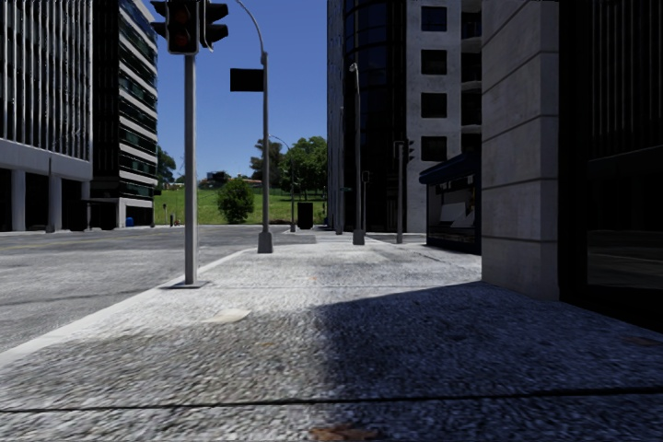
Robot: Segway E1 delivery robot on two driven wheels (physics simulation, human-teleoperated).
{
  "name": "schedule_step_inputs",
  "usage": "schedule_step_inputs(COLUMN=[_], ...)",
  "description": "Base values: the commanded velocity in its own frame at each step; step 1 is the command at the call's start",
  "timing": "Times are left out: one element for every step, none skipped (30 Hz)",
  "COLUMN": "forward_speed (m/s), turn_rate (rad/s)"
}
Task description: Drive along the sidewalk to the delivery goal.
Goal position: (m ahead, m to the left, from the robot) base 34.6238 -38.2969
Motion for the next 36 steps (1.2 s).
schedule_step_inputs(forward_speed=[2.00,2.00,2.00,2.00,2.00,2.00,2.00,2.00,2.00,2.00,2.00,2.00,2.00,2.00,2.00,2.00,2.00,2.00,2.00,2.00,2.00,2.00,2.00,2.00,2.00,2.00,2.00,2.00,2.00,2.00,2.00,2.00,2.00,2.00,2.00,2.00], turn_rate=[0.00,0.00,0.00,0.00,0.00,0.00,0.00,0.00,0.00,0.00,0.00,0.00,0.00,0.00,0.00,0.00,0.00,0.00,0.00,0.00,0.00,0.00,0.00,0.00,0.00,0.00,0.00,0.00,0.00,0.00,0.00,0.00,0.00,0.00,0.00,0.00])
